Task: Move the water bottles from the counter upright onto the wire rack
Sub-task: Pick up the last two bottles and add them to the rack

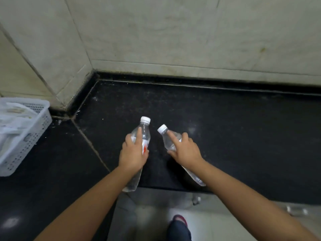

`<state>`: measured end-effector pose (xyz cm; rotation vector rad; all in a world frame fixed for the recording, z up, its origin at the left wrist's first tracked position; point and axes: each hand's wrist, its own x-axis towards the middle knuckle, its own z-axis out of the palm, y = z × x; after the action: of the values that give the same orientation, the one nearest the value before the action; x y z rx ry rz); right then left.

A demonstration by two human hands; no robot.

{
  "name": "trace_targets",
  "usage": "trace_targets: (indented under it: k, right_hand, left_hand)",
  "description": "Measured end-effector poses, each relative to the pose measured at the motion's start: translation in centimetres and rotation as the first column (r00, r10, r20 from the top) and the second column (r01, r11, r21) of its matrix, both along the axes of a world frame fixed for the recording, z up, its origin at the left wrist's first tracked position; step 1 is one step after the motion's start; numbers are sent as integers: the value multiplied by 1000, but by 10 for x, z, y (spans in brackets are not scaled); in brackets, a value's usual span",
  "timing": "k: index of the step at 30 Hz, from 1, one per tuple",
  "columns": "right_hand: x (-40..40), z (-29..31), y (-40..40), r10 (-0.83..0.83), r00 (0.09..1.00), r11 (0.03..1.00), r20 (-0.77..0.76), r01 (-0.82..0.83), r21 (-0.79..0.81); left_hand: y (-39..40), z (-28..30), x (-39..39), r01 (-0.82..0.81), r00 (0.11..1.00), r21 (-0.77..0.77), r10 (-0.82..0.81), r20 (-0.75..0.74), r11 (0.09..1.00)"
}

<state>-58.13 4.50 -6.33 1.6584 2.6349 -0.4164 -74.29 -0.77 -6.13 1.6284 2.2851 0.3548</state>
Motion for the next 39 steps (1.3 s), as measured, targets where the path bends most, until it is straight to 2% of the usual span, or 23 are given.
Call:
trace_targets:
  k: [6,10,13,14,17,20,24,28,31,36,39]
  right_hand:
    - [91,62,10,-240,921,956,-306,278,89]
    - [179,99,20,-323,779,878,-538,458,136]
    - [262,120,23,-340,694,810,-635,559,177]
    - [292,126,23,-337,683,792,-648,577,197]
    - [383,142,24,-303,702,768,-645,580,270]
    - [468,161,25,-265,731,743,-629,571,350]
    - [559,187,32,-247,724,688,-644,599,410]
    - [631,207,52,-204,651,624,-732,662,415]
    - [680,222,74,-195,612,548,-766,716,432]
    - [758,251,123,-185,660,477,-728,708,521]
    - [799,272,158,-207,683,433,-701,706,561]
  left_hand:
    - [43,64,98,172,984,231,-159,-75,958]
    - [66,101,182,230,973,348,-212,-89,909]
    - [83,115,258,324,946,480,-276,-169,815]
    - [86,121,287,349,937,493,-296,-183,797]
    - [95,142,378,314,945,519,-312,-95,795]
    - [104,158,463,374,922,602,-353,-159,705]
    - [118,174,553,404,898,664,-412,-156,629]
    - [141,189,624,413,867,741,-479,-140,530]
    - [169,199,667,391,854,775,-509,-105,497]
    - [231,219,740,357,866,855,-476,-152,376]
    - [271,239,781,344,864,877,-480,-155,335]
